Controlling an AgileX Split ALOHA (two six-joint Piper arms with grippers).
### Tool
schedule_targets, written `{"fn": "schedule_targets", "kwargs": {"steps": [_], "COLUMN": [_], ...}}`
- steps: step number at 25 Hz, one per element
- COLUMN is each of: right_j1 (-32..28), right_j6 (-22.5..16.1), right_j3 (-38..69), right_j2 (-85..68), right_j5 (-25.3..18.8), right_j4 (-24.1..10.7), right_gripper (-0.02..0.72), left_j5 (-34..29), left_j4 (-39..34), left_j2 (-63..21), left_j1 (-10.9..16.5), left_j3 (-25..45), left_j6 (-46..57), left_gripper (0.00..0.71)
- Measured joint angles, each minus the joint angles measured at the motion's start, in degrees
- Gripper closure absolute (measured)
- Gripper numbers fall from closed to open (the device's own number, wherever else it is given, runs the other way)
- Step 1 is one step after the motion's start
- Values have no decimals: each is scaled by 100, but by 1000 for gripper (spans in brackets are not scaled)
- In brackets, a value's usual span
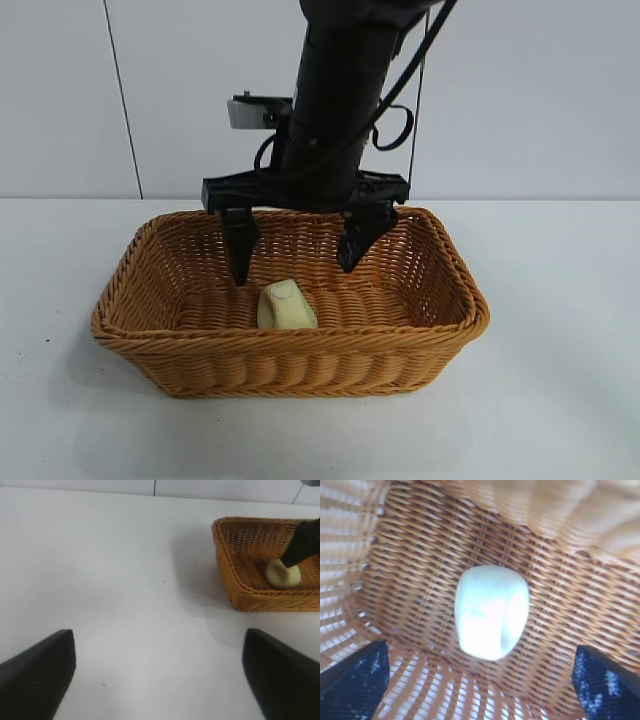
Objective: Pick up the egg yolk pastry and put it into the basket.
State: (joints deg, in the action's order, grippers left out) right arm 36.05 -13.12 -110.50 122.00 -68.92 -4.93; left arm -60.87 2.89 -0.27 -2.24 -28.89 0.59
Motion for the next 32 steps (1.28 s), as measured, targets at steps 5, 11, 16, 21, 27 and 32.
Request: {"fn": "schedule_targets", "kwargs": {"steps": [5,11,16,21,27,32], "right_j1": [-133,-710,-1596,-2583,-3380,-3642], "right_j6": [0,23,153,172,292,307], "right_j3": [-286,-287,-287,-287,-287,-287], "right_j2": [-40,-40,-40,-40,-40,-40], "right_j5": [-23,-60,-65,-65,-82,-109], "right_j4": [-41,-106,-202,-245,-251,-251], "right_gripper": [10,10,10,10,10,10], "left_j5": [0,0,0,0,0,0], "left_j4": [0,0,0,0,0,0], "left_j2": [0,0,0,0,0,0], "left_j1": [0,0,0,0,0,0], "left_j3": [0,0,0,0,0,0], "left_j6": [0,0,0,0,0,0], "left_gripper": [44,44,44,44,44,44]}}
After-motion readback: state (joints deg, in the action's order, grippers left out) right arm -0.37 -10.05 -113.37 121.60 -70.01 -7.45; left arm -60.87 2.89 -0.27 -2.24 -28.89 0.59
